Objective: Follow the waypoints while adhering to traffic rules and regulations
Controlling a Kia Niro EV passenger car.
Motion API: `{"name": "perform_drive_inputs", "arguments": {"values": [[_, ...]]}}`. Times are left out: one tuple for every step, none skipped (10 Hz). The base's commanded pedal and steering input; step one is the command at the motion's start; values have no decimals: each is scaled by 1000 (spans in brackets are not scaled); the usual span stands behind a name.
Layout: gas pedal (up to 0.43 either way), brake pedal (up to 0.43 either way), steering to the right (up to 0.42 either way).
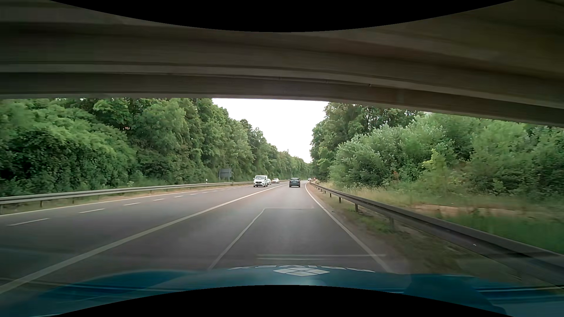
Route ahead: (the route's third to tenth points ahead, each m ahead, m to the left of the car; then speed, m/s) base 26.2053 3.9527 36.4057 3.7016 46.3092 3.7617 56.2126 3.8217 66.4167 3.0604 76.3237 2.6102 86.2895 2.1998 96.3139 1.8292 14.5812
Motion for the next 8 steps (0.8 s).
{"name": "perform_drive_inputs", "arguments": {"values": [[280,0,-1],[248,0,0],[248,0,0],[248,0,2],[248,0,2],[248,0,1],[248,0,2],[248,0,1]]}}
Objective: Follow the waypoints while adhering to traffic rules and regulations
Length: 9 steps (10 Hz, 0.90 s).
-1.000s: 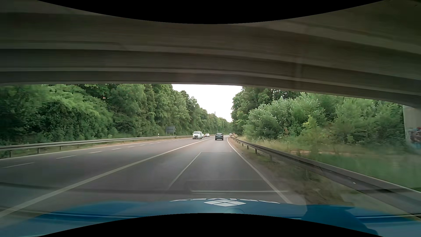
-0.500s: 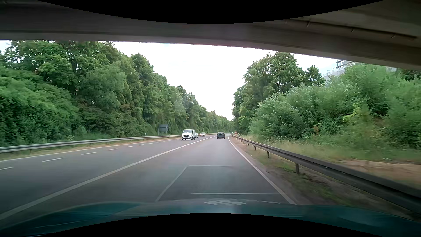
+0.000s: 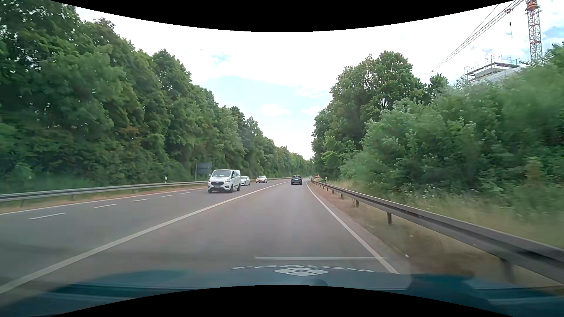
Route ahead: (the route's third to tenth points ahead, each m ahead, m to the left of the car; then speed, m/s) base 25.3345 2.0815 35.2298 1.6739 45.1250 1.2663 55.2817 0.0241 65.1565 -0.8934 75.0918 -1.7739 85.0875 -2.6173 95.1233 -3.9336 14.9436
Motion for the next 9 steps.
{"name": "perform_drive_inputs", "arguments": {"values": [[248,0,2],[248,0,2],[240,0,2],[240,0,2],[240,0,2],[240,0,2],[240,0,2],[240,0,3],[240,0,3]]}}
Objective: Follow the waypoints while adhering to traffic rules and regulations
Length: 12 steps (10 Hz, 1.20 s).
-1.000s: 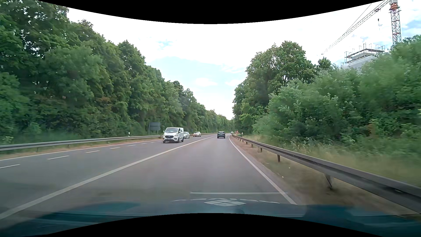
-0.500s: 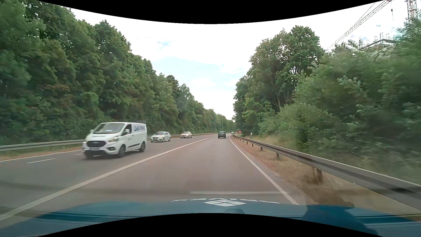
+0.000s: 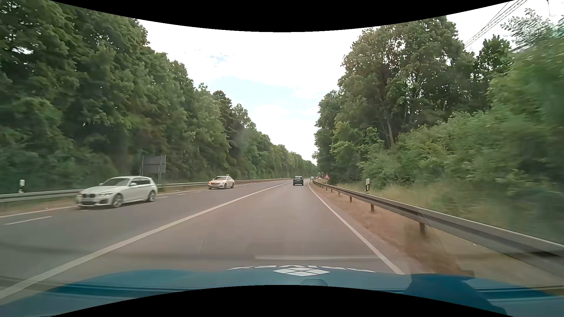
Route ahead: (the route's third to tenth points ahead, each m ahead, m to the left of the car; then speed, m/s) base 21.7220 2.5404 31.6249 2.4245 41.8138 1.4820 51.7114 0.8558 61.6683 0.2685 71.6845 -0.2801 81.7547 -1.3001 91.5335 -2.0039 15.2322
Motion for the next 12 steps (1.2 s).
{"name": "perform_drive_inputs", "arguments": {"values": [[228,0,3],[209,0,4],[209,0,5],[209,0,6],[209,0,6],[209,0,6],[209,0,6],[209,0,6],[209,0,6],[209,0,6],[209,0,6],[209,0,5]]}}
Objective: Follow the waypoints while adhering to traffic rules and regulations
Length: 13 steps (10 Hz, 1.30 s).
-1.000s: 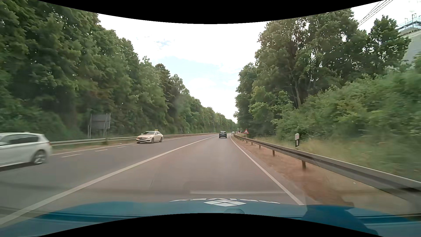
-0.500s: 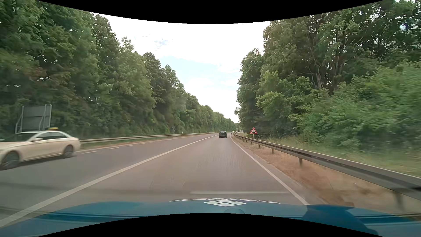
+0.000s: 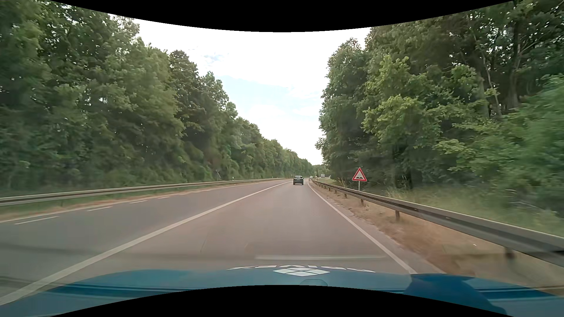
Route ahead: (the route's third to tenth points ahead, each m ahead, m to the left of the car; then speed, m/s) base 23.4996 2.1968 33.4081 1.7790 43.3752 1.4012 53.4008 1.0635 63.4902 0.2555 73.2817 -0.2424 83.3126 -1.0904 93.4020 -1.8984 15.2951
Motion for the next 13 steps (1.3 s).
{"name": "perform_drive_inputs", "arguments": {"values": [[209,0,5],[209,0,5],[209,0,7],[209,0,6],[209,0,3],[209,0,3],[209,0,3],[209,0,3],[209,0,4],[209,0,4],[209,0,4],[209,0,5],[209,0,6]]}}
